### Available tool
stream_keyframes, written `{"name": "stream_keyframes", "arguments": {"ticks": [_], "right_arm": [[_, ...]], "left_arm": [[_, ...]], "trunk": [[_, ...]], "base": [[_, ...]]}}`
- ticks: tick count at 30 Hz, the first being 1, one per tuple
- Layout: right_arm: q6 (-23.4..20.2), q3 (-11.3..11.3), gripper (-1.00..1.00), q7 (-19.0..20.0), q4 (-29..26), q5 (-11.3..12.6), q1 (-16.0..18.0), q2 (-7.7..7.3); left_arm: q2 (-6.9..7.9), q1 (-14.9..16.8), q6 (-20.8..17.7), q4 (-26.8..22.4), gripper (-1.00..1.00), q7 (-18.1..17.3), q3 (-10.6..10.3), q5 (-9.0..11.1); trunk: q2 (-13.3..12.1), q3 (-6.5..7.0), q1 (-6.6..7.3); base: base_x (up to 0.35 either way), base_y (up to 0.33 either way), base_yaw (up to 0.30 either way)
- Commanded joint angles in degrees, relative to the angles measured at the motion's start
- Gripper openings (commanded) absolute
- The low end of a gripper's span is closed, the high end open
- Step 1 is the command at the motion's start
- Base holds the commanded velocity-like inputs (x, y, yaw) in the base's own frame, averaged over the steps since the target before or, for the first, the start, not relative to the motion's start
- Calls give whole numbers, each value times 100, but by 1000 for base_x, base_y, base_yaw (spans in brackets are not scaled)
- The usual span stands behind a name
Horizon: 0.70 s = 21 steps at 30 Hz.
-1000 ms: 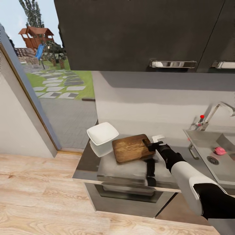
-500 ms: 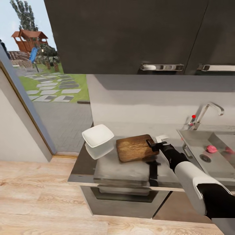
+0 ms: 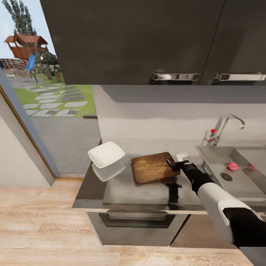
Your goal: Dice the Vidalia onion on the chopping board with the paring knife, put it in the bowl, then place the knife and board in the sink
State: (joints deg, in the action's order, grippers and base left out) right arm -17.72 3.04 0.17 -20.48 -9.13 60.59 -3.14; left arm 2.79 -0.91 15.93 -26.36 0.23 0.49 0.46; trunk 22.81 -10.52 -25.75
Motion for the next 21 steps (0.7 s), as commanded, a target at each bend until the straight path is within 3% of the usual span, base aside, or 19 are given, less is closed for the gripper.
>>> {"name": "stream_keyframes", "arguments": {"ticks": [1, 9, 14, 17, 21], "right_arm": [[-39, 30, -100, 0, -9, -48, 3, -3], [-16, 30, -100, 14, 91, 10, 5, 8], [-6, 28, -100, 22, 168, 372, 6, 6], [-4, 26, -100, 33, 193, 815, 6, 6], [-4, 29, -100, 30, 200, 864, 6, 6]], "left_arm": [[1, -4, 6, -10, 100, 3, 4, 4], [-1, -4, 6, -10, 100, 2, 4, 6], [0, -1, 6, -10, 100, 2, 4, 7], [-5, -3, 6, -10, 100, 3, 4, 7], [-6, -1, 6, -10, 100, 3, 4, 7]], "trunk": [[11, -7, -3], [11, 15, -3], [11, 16, -3], [11, 17, -3], [11, 17, -3]], "base": [[0, 0, -188], [0, 0, -141], [0, 0, -18], [0, 0, -3], [0, 0, 0]]}}
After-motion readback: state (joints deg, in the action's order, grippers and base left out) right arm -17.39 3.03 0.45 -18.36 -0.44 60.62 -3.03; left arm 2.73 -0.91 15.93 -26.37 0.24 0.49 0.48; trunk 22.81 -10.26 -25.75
